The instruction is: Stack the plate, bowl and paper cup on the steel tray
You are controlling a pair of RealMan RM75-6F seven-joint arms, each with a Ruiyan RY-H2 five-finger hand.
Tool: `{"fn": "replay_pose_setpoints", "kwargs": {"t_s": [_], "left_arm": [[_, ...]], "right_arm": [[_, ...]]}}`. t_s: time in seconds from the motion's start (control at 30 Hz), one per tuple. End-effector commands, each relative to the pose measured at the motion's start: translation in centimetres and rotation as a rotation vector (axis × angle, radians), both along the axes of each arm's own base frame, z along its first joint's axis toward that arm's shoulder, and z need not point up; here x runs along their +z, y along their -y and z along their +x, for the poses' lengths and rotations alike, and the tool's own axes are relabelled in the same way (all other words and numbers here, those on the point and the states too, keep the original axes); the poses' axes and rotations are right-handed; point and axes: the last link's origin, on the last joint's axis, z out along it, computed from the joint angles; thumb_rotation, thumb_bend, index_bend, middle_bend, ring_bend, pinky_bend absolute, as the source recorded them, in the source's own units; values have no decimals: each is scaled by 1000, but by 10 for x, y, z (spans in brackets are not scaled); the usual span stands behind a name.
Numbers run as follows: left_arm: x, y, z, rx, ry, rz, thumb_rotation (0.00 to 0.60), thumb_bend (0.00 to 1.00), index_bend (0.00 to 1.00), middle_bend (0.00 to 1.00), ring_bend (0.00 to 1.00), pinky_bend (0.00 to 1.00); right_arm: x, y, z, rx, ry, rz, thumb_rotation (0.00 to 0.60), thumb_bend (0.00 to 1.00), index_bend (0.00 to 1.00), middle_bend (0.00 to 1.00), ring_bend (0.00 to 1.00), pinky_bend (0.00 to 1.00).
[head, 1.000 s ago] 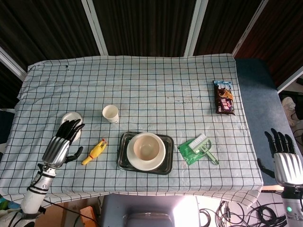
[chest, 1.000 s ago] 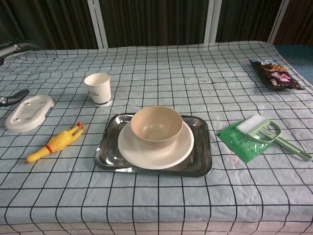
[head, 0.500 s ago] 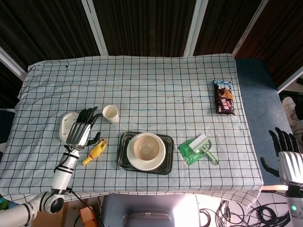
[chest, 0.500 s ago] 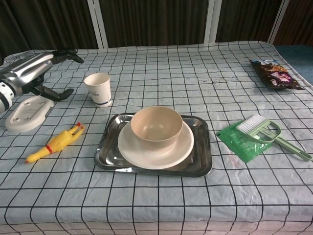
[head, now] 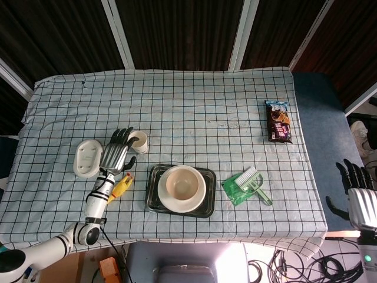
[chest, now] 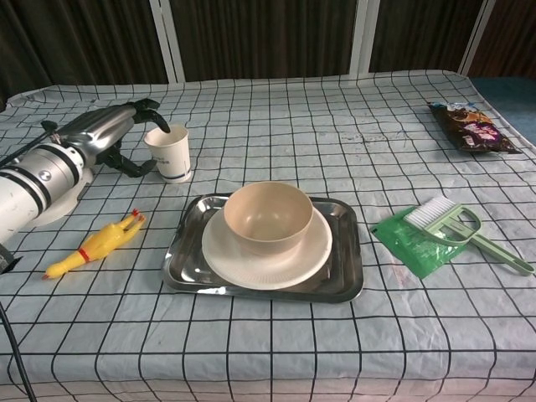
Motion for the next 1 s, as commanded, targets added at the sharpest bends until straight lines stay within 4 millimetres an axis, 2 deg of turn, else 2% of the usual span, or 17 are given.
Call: {"fn": "replay_pose_setpoints", "kwargs": {"t_s": [0.03,0.2,0.4,0.63,0.83,1.0], "left_arm": [[-13,-8,5,-9,4,-2,600,388,325,28,0,0],[-21,-15,2,3,13,2,600,389,391,29,0,0],[-28,-21,-3,32,28,-2,600,408,523,58,0,0],[-28,-22,-1,13,51,39,600,495,656,139,0,0],[-24,-21,1,-27,59,63,600,507,682,160,0,0],[-10,-6,9,-129,100,122,600,509,684,166,0,0]], "right_arm": [[3,0,-1,-2,8,-8,600,251,0,0,0,0],[6,-1,-1,-4,19,-8,600,251,0,0,0,0],[7,-1,-1,-5,23,-4,600,251,0,0,0,0],[4,-3,-2,-5,13,29,600,251,0,0,0,0],[2,-2,-1,-10,7,40,600,251,0,0,0,0],[2,-3,0,-5,9,39,600,251,0,0,0,0]]}}
